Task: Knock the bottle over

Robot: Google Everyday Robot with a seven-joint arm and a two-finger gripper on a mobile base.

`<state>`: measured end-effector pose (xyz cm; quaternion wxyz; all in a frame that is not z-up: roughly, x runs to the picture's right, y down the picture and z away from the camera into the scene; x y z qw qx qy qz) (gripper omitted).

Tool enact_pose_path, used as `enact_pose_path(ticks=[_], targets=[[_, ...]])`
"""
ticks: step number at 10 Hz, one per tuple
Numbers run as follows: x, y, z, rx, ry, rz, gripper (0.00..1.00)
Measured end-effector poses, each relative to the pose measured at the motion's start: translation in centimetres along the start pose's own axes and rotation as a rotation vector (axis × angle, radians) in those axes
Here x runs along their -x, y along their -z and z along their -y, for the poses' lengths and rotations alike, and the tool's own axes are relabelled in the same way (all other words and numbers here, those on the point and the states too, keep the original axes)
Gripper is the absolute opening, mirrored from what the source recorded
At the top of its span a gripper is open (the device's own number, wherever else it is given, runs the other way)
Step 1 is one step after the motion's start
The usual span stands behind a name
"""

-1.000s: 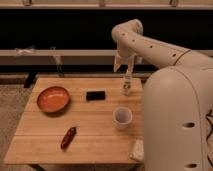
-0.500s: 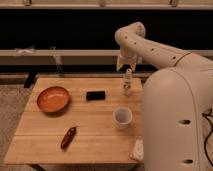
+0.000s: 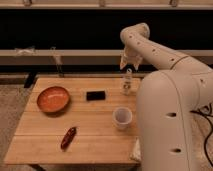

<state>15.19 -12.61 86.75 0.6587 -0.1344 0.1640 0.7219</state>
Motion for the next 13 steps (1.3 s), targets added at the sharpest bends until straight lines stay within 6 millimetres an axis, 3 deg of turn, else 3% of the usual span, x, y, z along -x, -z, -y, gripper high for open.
enact_pose_path(ticks=[3, 7, 10, 13], targets=[[-0.7, -3.1, -0.5, 0.044, 0.016, -0.057, 0.65], [-1.6, -4.9, -2.1, 0.074, 0.042, -0.103, 0.65], [-2.8, -4.6, -3.8, 0.087, 0.077, -0.125, 0.65], [-5.3, -3.1, -6.9, 0.122, 0.139, -0.141, 0.65]])
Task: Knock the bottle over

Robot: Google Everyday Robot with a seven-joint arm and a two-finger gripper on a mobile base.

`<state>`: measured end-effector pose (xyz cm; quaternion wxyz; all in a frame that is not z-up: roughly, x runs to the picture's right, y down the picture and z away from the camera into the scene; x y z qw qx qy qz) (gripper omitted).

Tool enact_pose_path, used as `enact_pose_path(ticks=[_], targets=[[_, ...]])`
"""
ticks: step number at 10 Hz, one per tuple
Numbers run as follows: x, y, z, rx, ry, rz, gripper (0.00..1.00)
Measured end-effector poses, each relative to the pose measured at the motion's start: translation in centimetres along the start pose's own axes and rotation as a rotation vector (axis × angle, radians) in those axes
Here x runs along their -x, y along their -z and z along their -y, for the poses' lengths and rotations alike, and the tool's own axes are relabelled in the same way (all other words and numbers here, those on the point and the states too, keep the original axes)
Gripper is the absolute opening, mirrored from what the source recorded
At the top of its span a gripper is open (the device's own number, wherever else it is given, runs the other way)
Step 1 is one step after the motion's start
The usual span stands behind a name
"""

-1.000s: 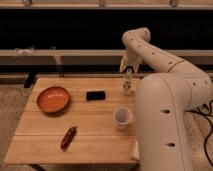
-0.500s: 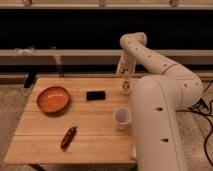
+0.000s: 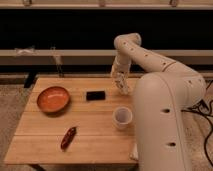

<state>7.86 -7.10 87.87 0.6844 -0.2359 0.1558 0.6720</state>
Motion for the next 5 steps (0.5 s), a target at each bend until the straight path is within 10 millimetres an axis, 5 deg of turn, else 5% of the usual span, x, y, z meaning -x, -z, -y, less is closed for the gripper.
enact_pose_path(ticks=[2, 5], targets=[[-1.1, 0.3, -2.7, 0.022, 0.047, -0.018, 0.65], [-2.1, 0.8, -3.7, 0.036, 0.078, -0.041, 0.65]])
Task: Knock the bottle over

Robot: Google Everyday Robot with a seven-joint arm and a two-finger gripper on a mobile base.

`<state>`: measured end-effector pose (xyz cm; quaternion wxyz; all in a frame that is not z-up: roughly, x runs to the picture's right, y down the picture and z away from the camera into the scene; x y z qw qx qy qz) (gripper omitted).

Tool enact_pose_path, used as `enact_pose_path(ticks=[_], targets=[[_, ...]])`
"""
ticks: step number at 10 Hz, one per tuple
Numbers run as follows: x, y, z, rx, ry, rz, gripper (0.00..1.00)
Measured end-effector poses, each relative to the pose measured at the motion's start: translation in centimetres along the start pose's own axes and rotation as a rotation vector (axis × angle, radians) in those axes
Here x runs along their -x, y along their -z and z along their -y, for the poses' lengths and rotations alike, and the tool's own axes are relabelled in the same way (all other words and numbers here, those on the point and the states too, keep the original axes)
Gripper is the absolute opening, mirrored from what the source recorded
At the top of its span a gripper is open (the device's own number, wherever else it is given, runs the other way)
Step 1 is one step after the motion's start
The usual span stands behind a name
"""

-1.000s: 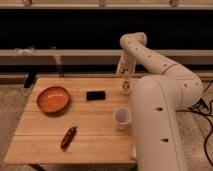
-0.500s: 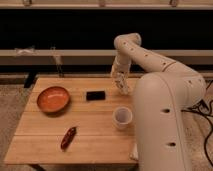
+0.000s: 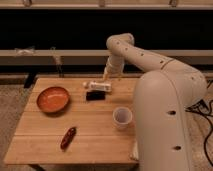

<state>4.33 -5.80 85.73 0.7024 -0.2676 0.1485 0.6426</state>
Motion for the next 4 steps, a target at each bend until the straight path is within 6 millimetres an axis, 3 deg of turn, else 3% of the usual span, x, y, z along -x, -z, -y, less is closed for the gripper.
enact_pose_path(ticks=[4], targets=[[-0.32, 0.36, -0.17, 0.011, 0.004, -0.007, 0.65]])
